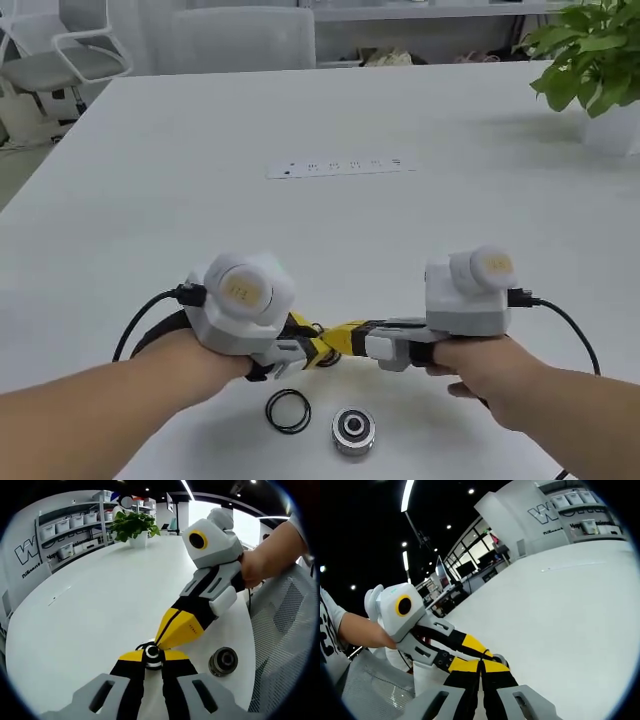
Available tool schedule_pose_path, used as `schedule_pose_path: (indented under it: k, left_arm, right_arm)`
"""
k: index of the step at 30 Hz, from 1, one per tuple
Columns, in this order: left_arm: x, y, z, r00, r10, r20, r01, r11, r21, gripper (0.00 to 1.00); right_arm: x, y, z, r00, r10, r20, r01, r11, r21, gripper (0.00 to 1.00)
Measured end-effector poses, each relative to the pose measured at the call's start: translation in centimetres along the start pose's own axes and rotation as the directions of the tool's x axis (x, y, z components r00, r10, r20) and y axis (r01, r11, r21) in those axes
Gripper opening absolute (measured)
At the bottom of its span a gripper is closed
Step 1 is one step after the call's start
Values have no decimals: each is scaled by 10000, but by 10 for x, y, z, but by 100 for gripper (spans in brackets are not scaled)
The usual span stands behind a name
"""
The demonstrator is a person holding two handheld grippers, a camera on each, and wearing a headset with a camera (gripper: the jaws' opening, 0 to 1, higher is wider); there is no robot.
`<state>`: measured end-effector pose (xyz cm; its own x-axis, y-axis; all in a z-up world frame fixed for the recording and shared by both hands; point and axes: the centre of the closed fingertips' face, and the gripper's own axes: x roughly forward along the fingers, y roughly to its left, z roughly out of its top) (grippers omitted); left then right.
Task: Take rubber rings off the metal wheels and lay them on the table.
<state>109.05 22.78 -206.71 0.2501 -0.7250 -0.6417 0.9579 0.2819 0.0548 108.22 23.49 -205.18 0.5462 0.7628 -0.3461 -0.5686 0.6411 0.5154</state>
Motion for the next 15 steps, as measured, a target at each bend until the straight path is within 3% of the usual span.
schedule_pose_path:
  k: [15]
  left_arm:
    - [0, 0, 0, 10000, 33, 48, -33, 9999, -168, 8]
  right_arm:
    - [0, -4, 1, 9993, -368, 56, 369, 9993, -105, 0]
